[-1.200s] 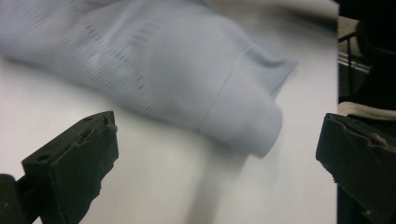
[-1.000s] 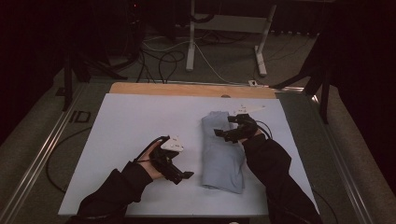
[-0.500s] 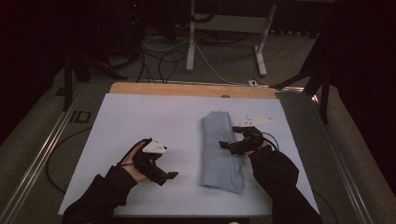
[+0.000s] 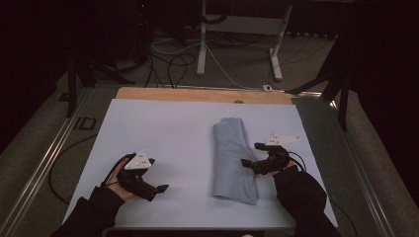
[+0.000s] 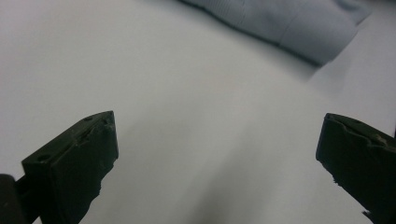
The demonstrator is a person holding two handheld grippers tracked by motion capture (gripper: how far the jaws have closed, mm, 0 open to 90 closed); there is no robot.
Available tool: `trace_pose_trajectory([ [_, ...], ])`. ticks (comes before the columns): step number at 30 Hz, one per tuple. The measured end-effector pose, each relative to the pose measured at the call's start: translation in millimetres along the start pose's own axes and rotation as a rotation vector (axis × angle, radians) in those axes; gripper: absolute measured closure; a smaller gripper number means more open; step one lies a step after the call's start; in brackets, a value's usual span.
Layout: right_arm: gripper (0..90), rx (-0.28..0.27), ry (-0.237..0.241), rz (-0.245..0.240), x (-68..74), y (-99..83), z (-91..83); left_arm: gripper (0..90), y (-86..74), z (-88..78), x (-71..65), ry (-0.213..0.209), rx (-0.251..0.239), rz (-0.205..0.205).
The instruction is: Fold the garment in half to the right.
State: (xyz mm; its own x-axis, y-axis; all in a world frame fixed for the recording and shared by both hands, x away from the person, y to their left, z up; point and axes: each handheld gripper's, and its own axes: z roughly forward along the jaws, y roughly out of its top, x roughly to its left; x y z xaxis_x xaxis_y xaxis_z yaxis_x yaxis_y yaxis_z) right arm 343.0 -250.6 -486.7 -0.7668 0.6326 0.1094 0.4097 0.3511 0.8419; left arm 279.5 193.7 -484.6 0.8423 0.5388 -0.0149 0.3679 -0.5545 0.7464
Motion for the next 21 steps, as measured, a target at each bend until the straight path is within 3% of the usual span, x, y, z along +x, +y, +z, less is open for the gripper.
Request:
trace_pose_trajectory([
  [7,8.7,-0.024,-0.033,0.025,0.4,-15.5,-14.8,0.2,-26.4,-13.6,8.9,0.047,-0.021,-0.077],
  [10,8.7,-0.021,-0.036,0.028,1.7,-22.5,-17.7,0.2,-36.0,-17.6,11.3,0.082,-0.012,-0.079],
  [14,8.7,-0.01,-0.037,0.028,4.5,-32.1,-19.6,0.2,-47.9,-25.9,13.8,0.091,-0.042,-0.098],
  [21,8.7,-0.009,-0.057,0.015,8.3,-44.9,-22.6,0.2,-66.7,-35.9,19.8,0.123,-0.043,-0.143],
])
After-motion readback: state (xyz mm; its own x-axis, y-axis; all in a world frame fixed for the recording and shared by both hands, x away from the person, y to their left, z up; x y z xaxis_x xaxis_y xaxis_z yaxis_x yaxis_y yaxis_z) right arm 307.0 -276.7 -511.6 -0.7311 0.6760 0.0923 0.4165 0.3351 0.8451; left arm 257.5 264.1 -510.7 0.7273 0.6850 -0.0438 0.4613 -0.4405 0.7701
